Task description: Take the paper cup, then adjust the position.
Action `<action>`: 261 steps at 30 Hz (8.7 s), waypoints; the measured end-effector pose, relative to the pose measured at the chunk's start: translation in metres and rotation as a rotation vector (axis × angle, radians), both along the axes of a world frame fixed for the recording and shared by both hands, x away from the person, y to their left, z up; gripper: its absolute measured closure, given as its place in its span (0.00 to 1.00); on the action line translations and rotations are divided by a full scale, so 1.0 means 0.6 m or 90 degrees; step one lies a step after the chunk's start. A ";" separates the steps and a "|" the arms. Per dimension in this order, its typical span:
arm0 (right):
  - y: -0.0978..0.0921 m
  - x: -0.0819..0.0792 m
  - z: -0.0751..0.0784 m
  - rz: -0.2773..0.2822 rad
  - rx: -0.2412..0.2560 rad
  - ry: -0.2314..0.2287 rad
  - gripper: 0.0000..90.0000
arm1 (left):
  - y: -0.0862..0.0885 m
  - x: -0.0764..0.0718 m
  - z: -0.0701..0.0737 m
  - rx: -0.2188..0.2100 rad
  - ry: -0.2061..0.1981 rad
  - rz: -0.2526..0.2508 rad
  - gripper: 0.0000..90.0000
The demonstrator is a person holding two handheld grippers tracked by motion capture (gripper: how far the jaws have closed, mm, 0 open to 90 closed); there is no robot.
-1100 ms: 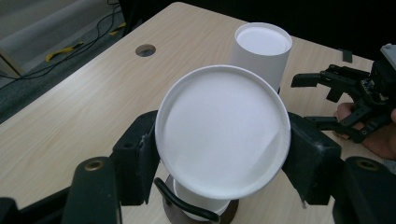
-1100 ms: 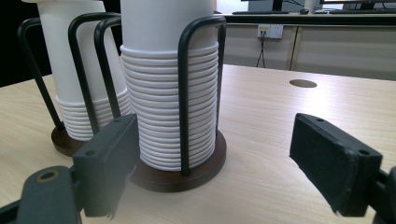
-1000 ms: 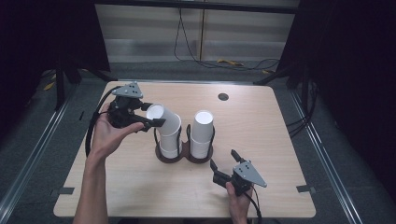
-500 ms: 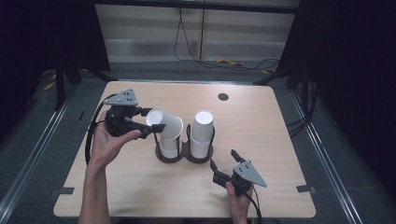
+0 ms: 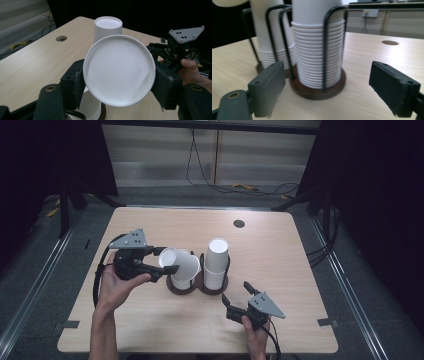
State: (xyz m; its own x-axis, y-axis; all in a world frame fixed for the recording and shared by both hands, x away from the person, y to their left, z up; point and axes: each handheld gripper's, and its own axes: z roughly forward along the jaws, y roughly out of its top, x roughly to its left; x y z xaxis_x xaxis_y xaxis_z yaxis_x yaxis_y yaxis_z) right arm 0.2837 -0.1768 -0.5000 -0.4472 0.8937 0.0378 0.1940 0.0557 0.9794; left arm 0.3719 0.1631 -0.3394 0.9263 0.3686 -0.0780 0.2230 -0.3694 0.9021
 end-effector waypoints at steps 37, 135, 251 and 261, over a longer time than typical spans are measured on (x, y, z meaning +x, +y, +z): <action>0.059 0.000 0.053 0.315 -0.009 0.005 0.14 | -0.034 -0.031 -0.155 -0.079 0.073 -0.094 0.38; 0.068 0.039 0.078 0.401 -0.238 0.165 0.30 | -0.036 -0.043 -0.169 -0.011 0.061 -0.091 0.22; 0.159 0.092 0.117 0.562 -0.528 0.314 0.26 | -0.100 -0.031 -0.186 0.197 0.073 -0.219 0.38; 0.144 0.092 0.116 0.539 -0.477 0.300 0.16 | -0.090 -0.034 -0.180 0.187 0.061 -0.208 0.38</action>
